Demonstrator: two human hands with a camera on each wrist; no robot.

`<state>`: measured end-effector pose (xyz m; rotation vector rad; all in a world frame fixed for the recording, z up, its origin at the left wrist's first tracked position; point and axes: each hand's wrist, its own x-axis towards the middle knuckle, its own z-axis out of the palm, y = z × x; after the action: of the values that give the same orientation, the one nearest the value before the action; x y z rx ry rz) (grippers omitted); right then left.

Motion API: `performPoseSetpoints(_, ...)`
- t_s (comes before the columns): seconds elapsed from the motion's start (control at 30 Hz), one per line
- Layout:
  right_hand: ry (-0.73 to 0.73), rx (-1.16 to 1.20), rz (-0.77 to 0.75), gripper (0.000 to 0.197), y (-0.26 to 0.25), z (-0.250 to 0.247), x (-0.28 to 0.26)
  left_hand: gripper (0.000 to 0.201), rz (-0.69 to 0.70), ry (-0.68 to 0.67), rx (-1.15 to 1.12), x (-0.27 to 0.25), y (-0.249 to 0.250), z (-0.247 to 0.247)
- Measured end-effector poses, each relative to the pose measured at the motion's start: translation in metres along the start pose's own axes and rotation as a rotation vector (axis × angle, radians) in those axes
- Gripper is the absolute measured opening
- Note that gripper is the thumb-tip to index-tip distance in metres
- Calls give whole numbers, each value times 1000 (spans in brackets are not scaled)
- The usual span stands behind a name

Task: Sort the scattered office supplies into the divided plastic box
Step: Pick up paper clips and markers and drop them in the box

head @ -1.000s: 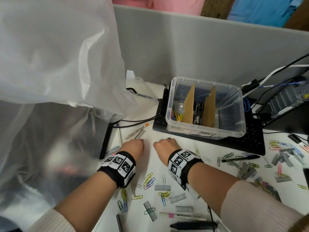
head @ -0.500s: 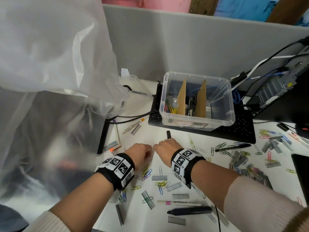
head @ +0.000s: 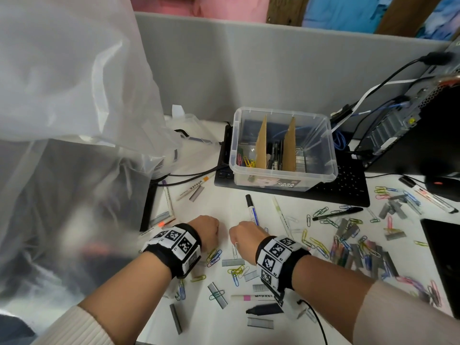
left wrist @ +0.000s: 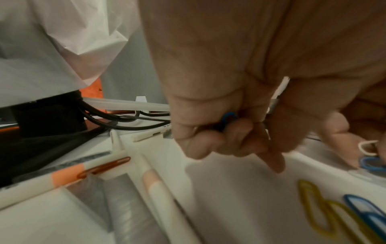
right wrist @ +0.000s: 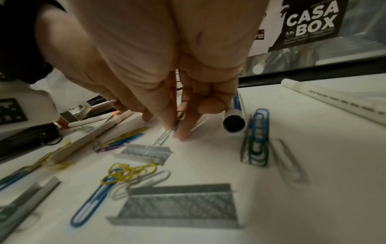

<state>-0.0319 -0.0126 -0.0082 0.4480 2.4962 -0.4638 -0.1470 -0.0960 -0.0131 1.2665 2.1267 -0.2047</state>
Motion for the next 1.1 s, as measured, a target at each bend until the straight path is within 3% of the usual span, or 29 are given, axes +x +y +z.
performPoseSetpoints(0.3, -4, -113, -15, 36, -17, -6, -14, 24, -42, -41, 147, 2, 11, 6)
performPoseSetpoints(0.4, 10, -142, -29, 31, -22, -6, -13, 28, -24, -45, 175, 3, 13, 7)
performPoseSetpoints(0.63, 21, -135, -13, 26, -27, -2, -8, 30, -91, 31, 86, 2, 9, 9)
performPoseSetpoints(1.1, -21, -21, 32, 26, -20, -2, 2, 23, -70, 2, 66, 8, 14, 7)
